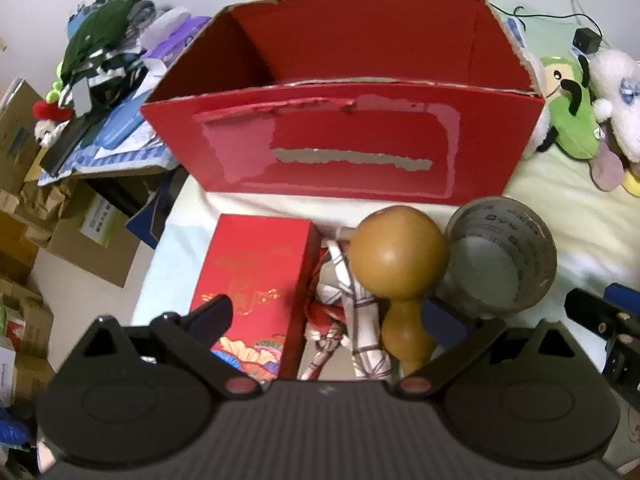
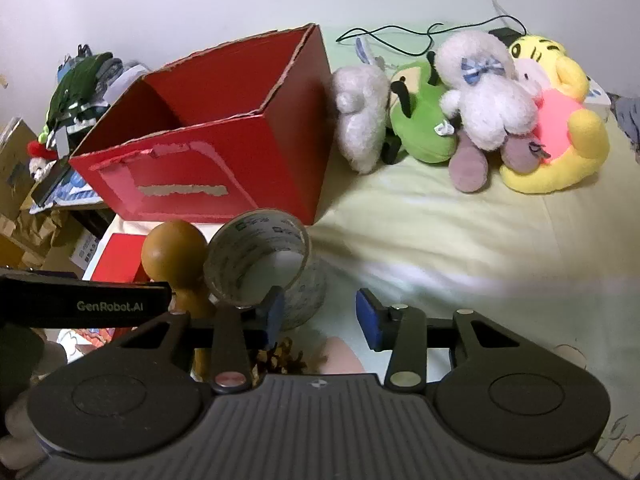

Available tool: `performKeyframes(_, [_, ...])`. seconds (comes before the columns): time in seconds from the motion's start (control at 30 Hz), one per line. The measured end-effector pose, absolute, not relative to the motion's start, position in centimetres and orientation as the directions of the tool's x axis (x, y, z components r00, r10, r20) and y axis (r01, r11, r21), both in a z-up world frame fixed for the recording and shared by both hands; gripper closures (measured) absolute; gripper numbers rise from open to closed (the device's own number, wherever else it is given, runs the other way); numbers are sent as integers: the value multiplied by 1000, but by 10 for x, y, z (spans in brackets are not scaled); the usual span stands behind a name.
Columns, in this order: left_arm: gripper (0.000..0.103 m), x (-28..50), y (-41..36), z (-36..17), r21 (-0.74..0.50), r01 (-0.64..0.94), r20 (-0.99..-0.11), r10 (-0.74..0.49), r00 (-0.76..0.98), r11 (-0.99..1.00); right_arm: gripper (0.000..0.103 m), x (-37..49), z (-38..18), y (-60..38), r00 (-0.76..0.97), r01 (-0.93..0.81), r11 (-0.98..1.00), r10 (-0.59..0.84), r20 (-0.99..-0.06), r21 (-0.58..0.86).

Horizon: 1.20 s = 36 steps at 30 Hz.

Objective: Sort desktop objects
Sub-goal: 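Move the right gripper onto the clear packing-tape roll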

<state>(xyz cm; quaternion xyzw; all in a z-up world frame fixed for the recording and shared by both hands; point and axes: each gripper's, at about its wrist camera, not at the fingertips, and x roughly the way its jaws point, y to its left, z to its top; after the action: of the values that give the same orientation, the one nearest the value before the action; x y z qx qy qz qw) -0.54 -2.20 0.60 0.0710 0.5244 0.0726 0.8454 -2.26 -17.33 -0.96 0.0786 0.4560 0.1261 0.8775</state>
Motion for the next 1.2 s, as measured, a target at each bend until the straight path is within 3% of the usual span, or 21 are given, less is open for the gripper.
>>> performKeyframes(0.4, [9,4,-22,5,125,-17,-883,119,453,992,63,-12,-14,-182,548,-122,945,319,-773,304])
performKeyframes(0.47, [13,5,-19,5,115,-10,-888,107,448,993,63,-11,-13,-183,559,-114,942,324,-763,316])
performKeyframes(0.63, [38,12,-10,7,-12,15,-899,-18,439,1000,63,-1,-11,-185,575,-91,937,326,-750,337])
performKeyframes(0.87, [45,20,-12,21,-156,58,-879,-166,448,986,63,12,-17,-173,569,-110,936,336,-751,335])
performKeyframes(1.1, [45,18,-30,28,-16,124,-895,-70,440,992,68,20,-31,-167,536,-103,936,336,-774,335])
performKeyframes(1.2, [45,21,-33,31,-38,153,-903,-100,418,987,68,20,-33,-166,534,-110,938,335,-776,329])
